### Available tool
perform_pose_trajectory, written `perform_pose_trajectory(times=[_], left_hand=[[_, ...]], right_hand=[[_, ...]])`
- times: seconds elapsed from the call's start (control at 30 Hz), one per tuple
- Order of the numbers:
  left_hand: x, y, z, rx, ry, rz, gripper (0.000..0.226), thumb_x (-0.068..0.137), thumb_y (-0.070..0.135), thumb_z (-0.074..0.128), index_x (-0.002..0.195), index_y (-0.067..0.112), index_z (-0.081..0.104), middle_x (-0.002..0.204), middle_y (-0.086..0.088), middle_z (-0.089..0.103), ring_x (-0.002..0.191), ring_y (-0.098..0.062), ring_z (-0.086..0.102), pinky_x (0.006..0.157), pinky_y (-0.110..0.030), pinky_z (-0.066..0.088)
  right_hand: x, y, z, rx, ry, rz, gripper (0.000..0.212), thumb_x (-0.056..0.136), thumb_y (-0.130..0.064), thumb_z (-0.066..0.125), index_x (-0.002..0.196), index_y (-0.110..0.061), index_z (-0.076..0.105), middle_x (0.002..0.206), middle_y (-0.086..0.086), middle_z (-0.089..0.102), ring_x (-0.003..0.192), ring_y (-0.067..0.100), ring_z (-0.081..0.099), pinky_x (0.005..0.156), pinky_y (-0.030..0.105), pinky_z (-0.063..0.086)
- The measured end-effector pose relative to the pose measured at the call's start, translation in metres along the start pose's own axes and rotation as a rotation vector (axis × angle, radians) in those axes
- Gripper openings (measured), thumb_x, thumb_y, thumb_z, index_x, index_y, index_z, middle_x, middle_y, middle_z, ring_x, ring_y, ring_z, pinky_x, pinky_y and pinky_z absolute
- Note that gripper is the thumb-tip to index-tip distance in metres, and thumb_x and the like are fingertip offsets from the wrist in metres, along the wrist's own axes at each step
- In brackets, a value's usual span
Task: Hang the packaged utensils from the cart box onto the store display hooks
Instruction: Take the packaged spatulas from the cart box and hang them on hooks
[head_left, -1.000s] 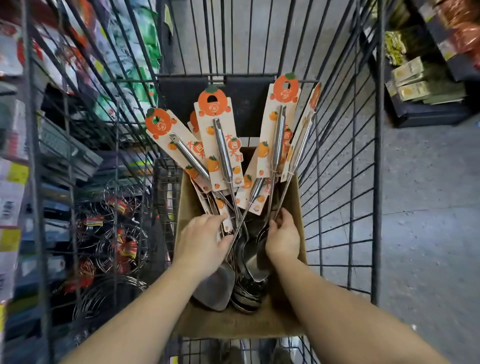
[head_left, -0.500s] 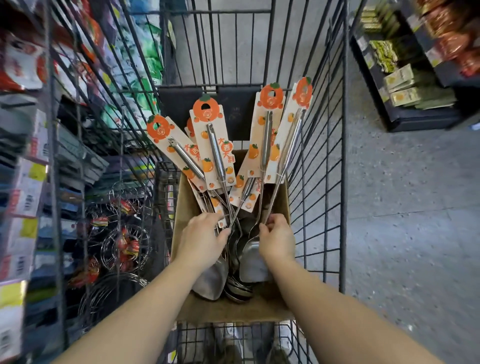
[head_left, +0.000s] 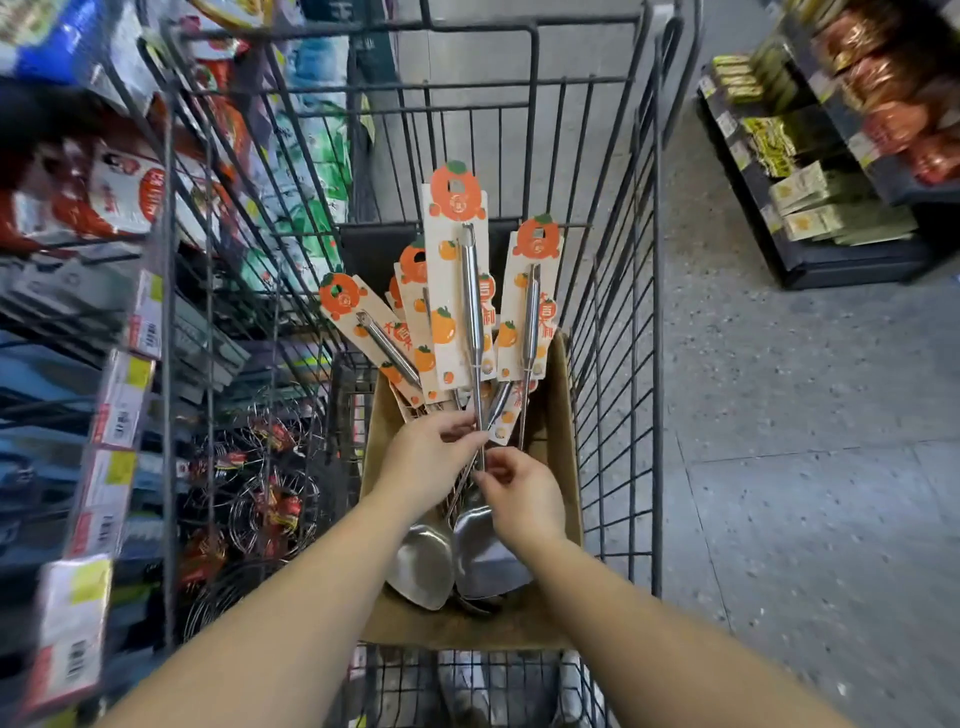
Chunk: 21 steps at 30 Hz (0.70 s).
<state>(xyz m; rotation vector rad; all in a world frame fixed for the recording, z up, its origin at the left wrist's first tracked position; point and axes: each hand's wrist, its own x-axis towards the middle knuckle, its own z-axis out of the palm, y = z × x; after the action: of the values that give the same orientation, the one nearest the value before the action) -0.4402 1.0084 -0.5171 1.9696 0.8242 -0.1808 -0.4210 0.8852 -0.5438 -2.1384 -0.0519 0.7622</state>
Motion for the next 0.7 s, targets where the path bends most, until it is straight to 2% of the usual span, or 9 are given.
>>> perform_pose_trajectory(times=[0.07,0.17,0.27,0.33,0.4,0.47,0.53,0.6,0.7], left_hand=[[0.001,-0.006,0.002,-0.007,0.02,-0.021,0.029,0.08,0.027,0.073,0.108,0.019,0.07,0.094,0.007,0.07,0.09,-0.01,0.064,0.089,-0.03,0.051],[0.002,-0.012,0.003,0.009,0.033,-0.017,0.014,0.082,0.024,0.072,0.095,0.02,0.071,0.082,0.011,0.067,0.079,-0.005,0.06,0.071,-0.021,0.047],[0.006,-0.019,0.002,-0.045,0.036,-0.018,0.005,0.085,0.019,0.068,0.089,0.019,0.069,0.076,0.012,0.063,0.073,-0.005,0.057,0.064,-0.017,0.041],[0.011,-0.026,-0.004,-0.063,0.049,-0.024,0.007,0.085,0.018,0.068,0.092,0.016,0.07,0.079,0.008,0.064,0.077,-0.01,0.058,0.066,-0.019,0.042],[0.016,-0.034,-0.01,-0.073,0.042,-0.029,0.004,0.086,0.016,0.067,0.088,0.019,0.067,0.08,0.008,0.062,0.082,-0.015,0.058,0.074,-0.024,0.045],[0.02,-0.044,-0.014,-0.087,0.025,-0.029,0.02,0.086,0.012,0.066,0.078,0.03,0.062,0.08,0.009,0.06,0.083,-0.018,0.057,0.083,-0.034,0.05],[0.024,-0.056,-0.016,-0.107,0.018,-0.031,0.027,0.086,0.01,0.065,0.077,0.036,0.061,0.08,0.008,0.061,0.081,-0.018,0.059,0.084,-0.045,0.054],[0.028,-0.069,-0.016,-0.111,0.018,-0.036,0.014,0.087,0.012,0.065,0.09,0.026,0.067,0.083,0.006,0.062,0.083,-0.018,0.059,0.086,-0.049,0.054],[0.033,-0.082,-0.014,-0.108,0.034,-0.021,0.018,0.088,0.015,0.064,0.106,0.013,0.066,0.088,0.002,0.061,0.085,-0.019,0.059,0.087,-0.049,0.054]], right_hand=[[-0.001,0.003,0.005,0.001,-0.004,-0.001,0.02,0.09,-0.023,0.064,0.109,-0.023,0.067,0.088,-0.012,0.064,0.086,0.01,0.062,0.08,0.027,0.051],[0.0,0.009,0.014,0.0,-0.019,-0.003,0.02,0.089,-0.025,0.064,0.109,-0.026,0.067,0.087,-0.015,0.063,0.088,0.009,0.063,0.084,0.029,0.053],[0.005,0.016,0.021,-0.006,-0.016,0.006,0.027,0.09,-0.041,0.06,0.114,-0.03,0.064,0.1,-0.013,0.069,0.096,0.008,0.064,0.088,0.033,0.053],[0.013,0.023,0.021,-0.029,0.041,0.046,0.038,0.092,-0.047,0.053,0.124,-0.028,0.058,0.114,-0.009,0.067,0.106,0.012,0.062,0.092,0.036,0.051],[0.025,0.031,0.02,-0.05,0.13,0.124,0.041,0.094,-0.041,0.053,0.132,-0.025,0.051,0.124,-0.003,0.063,0.114,0.018,0.058,0.096,0.037,0.048],[0.038,0.037,0.022,-0.051,0.207,0.215,0.045,0.094,-0.034,0.055,0.137,-0.023,0.045,0.131,0.001,0.058,0.12,0.022,0.054,0.099,0.037,0.044],[0.053,0.042,0.026,-0.043,0.243,0.252,0.049,0.094,-0.029,0.056,0.141,-0.021,0.042,0.135,0.004,0.056,0.123,0.024,0.053,0.1,0.036,0.043],[0.071,0.046,0.031,-0.034,0.221,0.266,0.051,0.096,-0.026,0.054,0.144,-0.019,0.04,0.138,0.006,0.054,0.125,0.026,0.052,0.1,0.036,0.042],[0.092,0.049,0.033,-0.037,0.164,0.288,0.042,0.098,-0.021,0.048,0.139,-0.014,0.047,0.137,0.01,0.055,0.125,0.03,0.051,0.1,0.035,0.041]])
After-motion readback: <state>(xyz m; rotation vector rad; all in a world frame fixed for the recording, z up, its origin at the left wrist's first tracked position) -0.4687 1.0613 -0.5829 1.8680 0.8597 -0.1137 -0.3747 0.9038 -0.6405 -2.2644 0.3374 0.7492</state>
